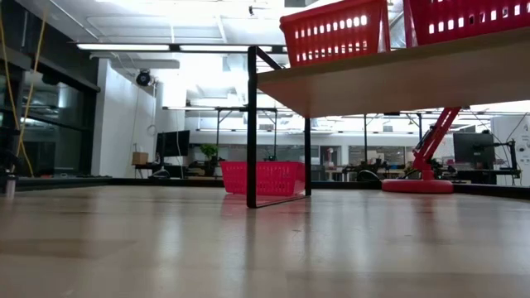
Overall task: Stack baskets on shelf by color
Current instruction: Stack the orange bin on the orange bins on the shelf
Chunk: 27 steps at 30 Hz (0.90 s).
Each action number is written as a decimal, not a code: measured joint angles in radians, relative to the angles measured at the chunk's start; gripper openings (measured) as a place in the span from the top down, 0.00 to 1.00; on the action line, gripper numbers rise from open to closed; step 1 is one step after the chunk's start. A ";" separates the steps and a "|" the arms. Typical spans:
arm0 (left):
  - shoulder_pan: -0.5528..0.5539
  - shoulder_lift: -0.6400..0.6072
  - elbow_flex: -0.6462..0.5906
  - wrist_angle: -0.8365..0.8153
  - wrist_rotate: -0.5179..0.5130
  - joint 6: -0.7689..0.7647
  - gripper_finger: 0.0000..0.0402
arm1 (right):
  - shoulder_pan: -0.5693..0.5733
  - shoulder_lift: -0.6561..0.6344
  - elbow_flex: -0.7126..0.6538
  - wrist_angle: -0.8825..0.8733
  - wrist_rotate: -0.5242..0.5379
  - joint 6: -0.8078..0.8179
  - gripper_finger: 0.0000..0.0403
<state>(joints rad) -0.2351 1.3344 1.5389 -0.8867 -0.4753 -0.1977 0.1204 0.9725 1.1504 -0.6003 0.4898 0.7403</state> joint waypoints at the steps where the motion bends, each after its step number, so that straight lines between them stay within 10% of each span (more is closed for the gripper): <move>1: 0.015 0.014 0.022 0.033 -0.006 0.036 1.00 | 0.000 -0.001 0.000 0.000 0.004 0.000 1.00; 17: 0.173 0.286 0.188 0.332 -0.023 0.752 1.00 | 0.000 -0.003 0.000 -0.001 0.016 0.019 1.00; 27: 0.185 0.340 0.187 0.338 -0.026 0.876 1.00 | 0.000 -0.003 0.000 -0.002 0.016 0.018 1.00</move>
<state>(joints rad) -0.0504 1.6741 1.7264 -0.5489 -0.5011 0.6782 0.1204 0.9699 1.1507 -0.6018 0.5060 0.7586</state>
